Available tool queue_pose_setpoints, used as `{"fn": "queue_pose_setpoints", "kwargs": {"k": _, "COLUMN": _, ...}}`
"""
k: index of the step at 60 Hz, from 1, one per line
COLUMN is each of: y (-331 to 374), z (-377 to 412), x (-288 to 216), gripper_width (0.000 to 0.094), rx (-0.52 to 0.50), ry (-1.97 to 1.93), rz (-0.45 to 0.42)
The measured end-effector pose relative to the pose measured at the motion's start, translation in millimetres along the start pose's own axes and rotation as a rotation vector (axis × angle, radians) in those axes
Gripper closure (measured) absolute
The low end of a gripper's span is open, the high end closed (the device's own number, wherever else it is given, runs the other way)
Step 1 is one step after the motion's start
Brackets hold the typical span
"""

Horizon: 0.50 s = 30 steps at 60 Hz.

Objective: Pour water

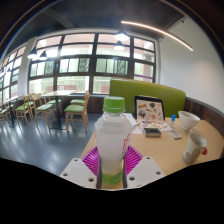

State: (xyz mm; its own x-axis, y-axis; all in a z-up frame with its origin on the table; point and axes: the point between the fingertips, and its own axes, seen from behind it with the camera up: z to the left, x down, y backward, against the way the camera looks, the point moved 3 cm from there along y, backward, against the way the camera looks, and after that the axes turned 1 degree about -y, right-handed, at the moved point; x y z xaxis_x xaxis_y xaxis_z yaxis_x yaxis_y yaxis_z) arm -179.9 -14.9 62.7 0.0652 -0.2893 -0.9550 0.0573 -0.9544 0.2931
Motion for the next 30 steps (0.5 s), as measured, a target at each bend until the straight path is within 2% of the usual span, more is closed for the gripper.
{"fn": "queue_pose_setpoints", "kwargs": {"k": 2, "y": -1, "z": 0, "x": 1, "gripper_width": 0.0703, "rx": -0.009, "ry": 0.001, "rz": 0.001}}
{"fn": "queue_pose_setpoints", "kwargs": {"k": 8, "y": 4, "z": 1, "x": -2, "gripper_width": 0.0703, "rx": -0.039, "ry": -0.006, "rz": -0.004}}
{"fn": "queue_pose_setpoints", "kwargs": {"k": 19, "y": 3, "z": -11, "x": -9, "gripper_width": 0.0703, "rx": -0.104, "ry": -0.185, "rz": 0.036}}
{"fn": "queue_pose_setpoints", "kwargs": {"k": 30, "y": 14, "z": -85, "x": -65, "gripper_width": 0.0703, "rx": -0.233, "ry": -0.75, "rz": -0.077}}
